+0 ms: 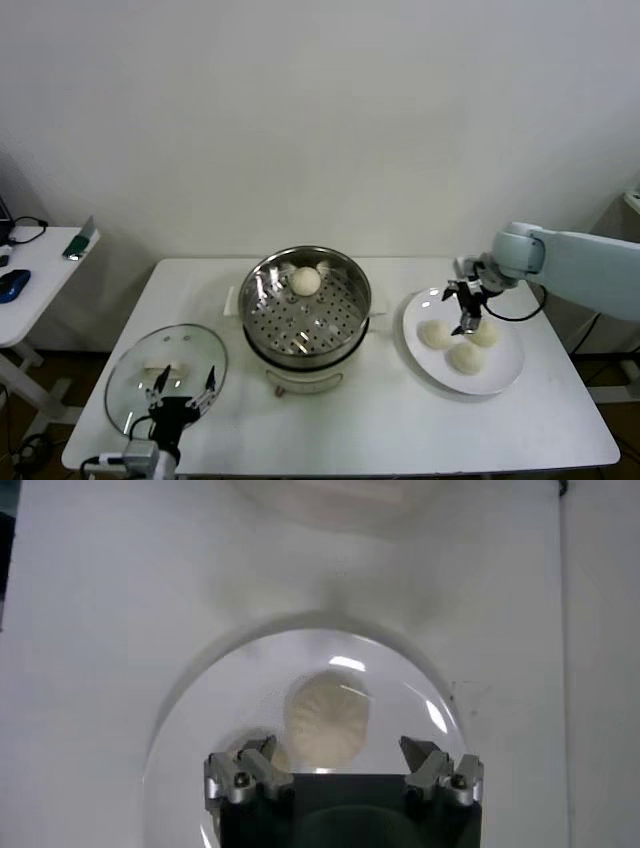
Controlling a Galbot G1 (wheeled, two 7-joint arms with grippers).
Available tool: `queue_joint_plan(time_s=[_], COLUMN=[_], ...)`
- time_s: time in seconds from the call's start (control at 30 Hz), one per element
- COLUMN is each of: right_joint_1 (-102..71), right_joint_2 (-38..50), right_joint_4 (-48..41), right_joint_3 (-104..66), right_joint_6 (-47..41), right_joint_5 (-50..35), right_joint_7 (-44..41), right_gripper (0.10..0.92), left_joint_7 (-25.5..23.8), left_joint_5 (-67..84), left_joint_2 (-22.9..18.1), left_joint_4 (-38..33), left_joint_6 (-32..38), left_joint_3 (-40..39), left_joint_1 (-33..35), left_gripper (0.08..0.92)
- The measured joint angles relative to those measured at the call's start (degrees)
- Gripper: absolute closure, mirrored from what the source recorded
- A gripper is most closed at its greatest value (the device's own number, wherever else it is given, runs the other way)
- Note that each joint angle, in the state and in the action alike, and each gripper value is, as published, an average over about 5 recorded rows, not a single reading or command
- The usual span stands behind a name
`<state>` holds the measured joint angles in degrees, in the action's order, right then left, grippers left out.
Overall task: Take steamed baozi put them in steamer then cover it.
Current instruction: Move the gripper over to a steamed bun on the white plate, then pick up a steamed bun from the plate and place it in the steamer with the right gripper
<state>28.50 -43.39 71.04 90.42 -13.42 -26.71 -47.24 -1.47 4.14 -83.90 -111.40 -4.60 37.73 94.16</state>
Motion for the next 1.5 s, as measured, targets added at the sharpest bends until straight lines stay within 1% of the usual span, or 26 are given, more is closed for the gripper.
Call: queue_joint_plan(time_s=[0.53,0.73,1.13,1.33,1.5], right_joint_1=[-8.6,-9.7,-8.8,-4.9,2.3], right_joint_2=[-4.7,-5.5,-5.1,-3.9,-3.3], right_joint_4=[-7.8,-9.1,-8.7,-6.8,-4.2], right_joint_3=[-4.7,-5.6,-5.4,-3.2,0.8], right_joint_6=[-0.4,-0.5,0.0,0.7,1.2], right_joint_5=[2.4,2.6,1.6,0.0,-2.5], right_joint_7=[-0.6,-0.7,-1.9,-2.7,-3.7], right_gripper=[0.203,0.242,0.359,0.372,0.372], left_joint_7=[0.0,0.0,0.0,0.0,0.0], left_joint_5=[0.0,0.0,-0.2,-0.3,-0.2], left_joint_2=[0.0,0.2,0.3,0.3,0.5], left_joint_4=[1.0,1.2,1.2,1.1,1.1], left_joint_6=[0.1,0.1,0.1,0.0,0.0], left_joint_3=[0.2,0.1,-0.3,-0.4,-0.4], left_joint_1=[-0.1,-0.3,-0.5,-0.7,-0.8], left_gripper=[0.177,0.177,0.177,0.177,0.177])
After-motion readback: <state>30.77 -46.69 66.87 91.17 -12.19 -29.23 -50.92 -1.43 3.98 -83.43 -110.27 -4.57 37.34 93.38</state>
